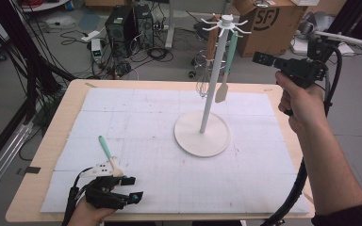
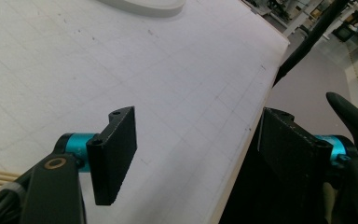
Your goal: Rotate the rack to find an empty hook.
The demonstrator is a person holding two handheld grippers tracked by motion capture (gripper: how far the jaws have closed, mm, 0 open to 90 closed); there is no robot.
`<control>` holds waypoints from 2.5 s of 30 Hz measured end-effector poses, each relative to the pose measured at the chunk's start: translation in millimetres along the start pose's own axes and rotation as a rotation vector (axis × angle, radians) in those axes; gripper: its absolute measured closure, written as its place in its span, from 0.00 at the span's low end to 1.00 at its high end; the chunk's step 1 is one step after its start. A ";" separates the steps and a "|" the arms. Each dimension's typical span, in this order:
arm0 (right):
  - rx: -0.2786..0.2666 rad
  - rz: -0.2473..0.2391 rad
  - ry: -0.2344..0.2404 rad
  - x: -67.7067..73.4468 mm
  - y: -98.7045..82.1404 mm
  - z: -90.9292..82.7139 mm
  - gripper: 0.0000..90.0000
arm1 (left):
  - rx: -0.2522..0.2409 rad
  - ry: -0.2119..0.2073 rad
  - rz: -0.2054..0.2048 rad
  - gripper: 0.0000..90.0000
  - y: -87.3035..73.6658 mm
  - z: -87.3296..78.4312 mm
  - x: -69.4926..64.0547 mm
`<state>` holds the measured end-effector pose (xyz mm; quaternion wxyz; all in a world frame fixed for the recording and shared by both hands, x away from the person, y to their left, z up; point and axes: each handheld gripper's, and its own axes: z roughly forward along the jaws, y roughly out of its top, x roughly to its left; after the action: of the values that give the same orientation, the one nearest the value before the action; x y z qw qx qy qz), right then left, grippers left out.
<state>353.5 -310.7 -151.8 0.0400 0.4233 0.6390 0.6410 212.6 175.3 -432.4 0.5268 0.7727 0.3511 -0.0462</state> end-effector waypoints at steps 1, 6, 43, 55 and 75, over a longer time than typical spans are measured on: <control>0.005 0.007 0.007 0.1 2.4 1.2 1.00 | 0.000 0.001 -0.004 0.32 -0.6 0.4 -0.4; 0.022 0.012 0.040 4.6 14.1 8.3 1.00 | -0.006 -0.003 -0.005 0.32 -1.5 -2.0 -0.8; 0.087 -0.053 0.076 46.6 24.9 52.1 1.00 | -0.025 -0.020 -0.001 0.32 -2.4 -7.5 -0.4; 0.097 -0.043 0.062 36.8 10.4 44.7 1.00 | -0.025 -0.018 0.004 0.32 -2.2 -6.3 -3.1; 0.024 -0.038 -0.008 28.9 32.2 32.8 1.00 | -0.023 0.002 -0.004 0.27 -2.6 -7.9 -0.9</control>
<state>370.3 -273.6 -115.9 0.0495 0.4143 0.6544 0.6306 207.9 182.1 -430.5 0.5354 0.7659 0.3536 -0.0425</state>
